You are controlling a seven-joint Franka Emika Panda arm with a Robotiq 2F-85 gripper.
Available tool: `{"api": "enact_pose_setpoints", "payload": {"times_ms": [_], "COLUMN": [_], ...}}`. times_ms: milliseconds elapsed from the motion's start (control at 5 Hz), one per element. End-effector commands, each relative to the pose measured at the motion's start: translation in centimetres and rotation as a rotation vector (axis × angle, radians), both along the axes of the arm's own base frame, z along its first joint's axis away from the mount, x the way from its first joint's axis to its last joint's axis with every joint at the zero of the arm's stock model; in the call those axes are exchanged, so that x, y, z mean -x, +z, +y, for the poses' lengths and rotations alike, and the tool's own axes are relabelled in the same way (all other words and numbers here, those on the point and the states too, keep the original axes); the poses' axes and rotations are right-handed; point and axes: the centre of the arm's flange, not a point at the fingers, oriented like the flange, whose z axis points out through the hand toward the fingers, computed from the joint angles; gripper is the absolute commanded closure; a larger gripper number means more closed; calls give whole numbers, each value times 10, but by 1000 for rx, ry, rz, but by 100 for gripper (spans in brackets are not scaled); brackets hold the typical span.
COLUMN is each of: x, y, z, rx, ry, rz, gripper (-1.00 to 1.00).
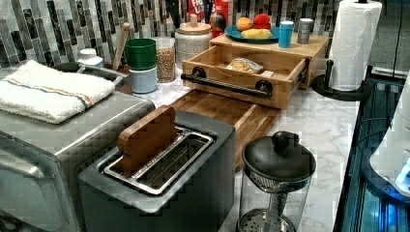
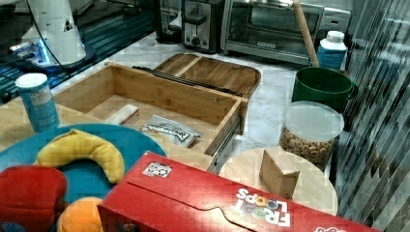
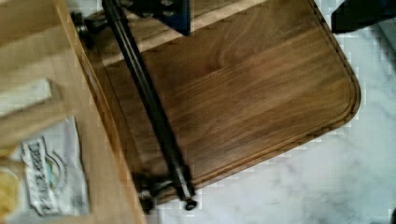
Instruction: Close the drawer.
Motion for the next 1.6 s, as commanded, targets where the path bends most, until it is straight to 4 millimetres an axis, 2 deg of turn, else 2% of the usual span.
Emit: {"api": "enact_pose_setpoints", "payload": {"times_ms": [200,600,800,1000,1200,1400,1600], "x": [3,0,4,4,7,11,11], "y": [-44,-103,-147,-178,-190,-187,-175], "z": [84,82,82,81,74,62,48], "rx": [-8,27,53,65,77,94,101], "ry": [335,404,417,411,404,416,412], "rz": [29,71,35,42,64,68,70], "gripper": [100,100,100,100,100,100,100]}}
